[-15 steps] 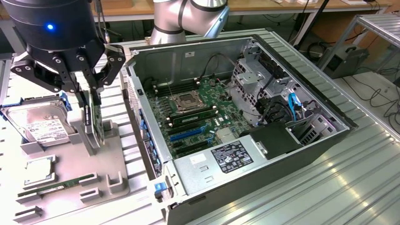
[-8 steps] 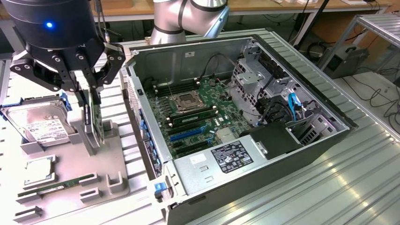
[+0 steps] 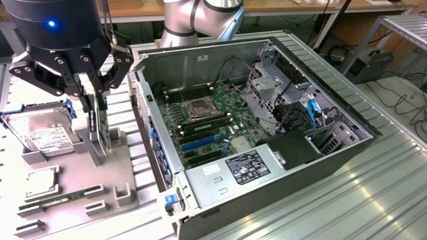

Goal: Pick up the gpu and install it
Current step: 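Pick up the gpu and move the gpu toward the slot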

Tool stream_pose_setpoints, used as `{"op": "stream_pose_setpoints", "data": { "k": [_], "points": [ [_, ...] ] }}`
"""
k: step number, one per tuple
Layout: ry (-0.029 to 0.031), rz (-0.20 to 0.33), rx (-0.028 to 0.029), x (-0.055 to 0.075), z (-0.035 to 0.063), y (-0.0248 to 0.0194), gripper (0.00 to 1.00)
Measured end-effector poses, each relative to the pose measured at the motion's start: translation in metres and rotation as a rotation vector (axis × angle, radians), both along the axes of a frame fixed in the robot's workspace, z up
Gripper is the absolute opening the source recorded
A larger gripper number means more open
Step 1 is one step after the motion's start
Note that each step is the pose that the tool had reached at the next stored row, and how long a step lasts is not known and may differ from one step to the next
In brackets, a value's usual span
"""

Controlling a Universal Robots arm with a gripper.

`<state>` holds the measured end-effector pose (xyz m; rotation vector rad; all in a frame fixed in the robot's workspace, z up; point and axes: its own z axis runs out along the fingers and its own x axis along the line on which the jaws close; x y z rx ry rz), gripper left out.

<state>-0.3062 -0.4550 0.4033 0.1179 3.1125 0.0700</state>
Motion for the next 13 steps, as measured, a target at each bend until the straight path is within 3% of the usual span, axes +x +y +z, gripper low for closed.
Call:
{"op": "stream_pose_setpoints", "data": {
  "k": [13],
  "points": [
    [0.0, 0.0, -0.0001, 0.0, 0.0065, 0.0, 0.26]
  ]
}}
